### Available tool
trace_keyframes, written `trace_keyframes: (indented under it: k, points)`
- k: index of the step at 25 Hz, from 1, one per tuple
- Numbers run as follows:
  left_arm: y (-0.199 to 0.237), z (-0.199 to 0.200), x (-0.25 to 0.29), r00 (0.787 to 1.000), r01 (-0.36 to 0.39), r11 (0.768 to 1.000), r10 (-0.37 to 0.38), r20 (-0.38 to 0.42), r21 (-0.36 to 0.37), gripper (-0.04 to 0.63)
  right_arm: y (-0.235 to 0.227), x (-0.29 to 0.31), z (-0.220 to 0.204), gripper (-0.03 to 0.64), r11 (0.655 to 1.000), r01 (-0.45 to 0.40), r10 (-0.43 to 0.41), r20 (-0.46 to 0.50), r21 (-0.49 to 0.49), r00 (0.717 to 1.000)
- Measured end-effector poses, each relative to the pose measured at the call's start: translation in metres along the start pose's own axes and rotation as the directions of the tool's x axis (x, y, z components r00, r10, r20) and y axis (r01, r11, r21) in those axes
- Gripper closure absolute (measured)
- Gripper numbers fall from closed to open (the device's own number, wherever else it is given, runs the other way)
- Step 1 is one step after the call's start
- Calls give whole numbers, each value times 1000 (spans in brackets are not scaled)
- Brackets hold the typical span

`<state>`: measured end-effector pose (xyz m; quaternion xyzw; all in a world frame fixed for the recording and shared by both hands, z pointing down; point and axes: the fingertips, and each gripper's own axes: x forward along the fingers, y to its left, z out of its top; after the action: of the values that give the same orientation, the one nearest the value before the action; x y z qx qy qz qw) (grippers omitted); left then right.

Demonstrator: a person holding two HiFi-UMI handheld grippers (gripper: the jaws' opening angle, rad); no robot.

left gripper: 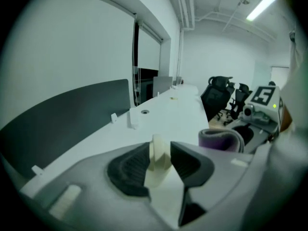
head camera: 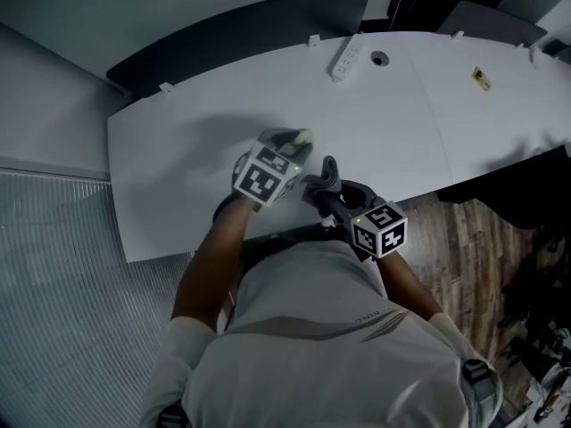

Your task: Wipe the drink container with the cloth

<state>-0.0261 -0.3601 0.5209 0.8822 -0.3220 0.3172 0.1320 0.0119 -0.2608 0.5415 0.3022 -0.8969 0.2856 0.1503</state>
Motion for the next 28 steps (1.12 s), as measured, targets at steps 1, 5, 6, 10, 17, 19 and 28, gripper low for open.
trace_keyframes:
  k: [1,5,6,10,17,19,28]
  points:
    - [-1,0,1,1000,-3,1000,3,-4,9,459,2,4,-4,515,1000,-9,8,-15,-5,1000]
    - [-1,0,-1,1000,-14,1000,14,-16,-5,488,14,21,-13,515,997,-67,64,-62,-44,996]
    - [0,0,-2,1000,-19,1000,19,-19,-6,497,17,27,-15,515,995,-90,85,-78,-53,993]
    - [2,-4,0,999,-28,1000,28,-32,11,506,33,53,-31,515,981,-192,185,-160,-30,970]
    - [2,-6,1,999,-12,1000,12,-32,6,514,32,86,-19,515,977,-213,206,-172,-26,963]
    - [2,-6,0,999,-3,1000,3,-37,-2,514,25,92,-9,515,980,-196,196,-138,17,971]
    - [2,-3,1,999,9,1000,-9,-45,-6,515,-3,107,17,515,888,-217,225,27,405,974]
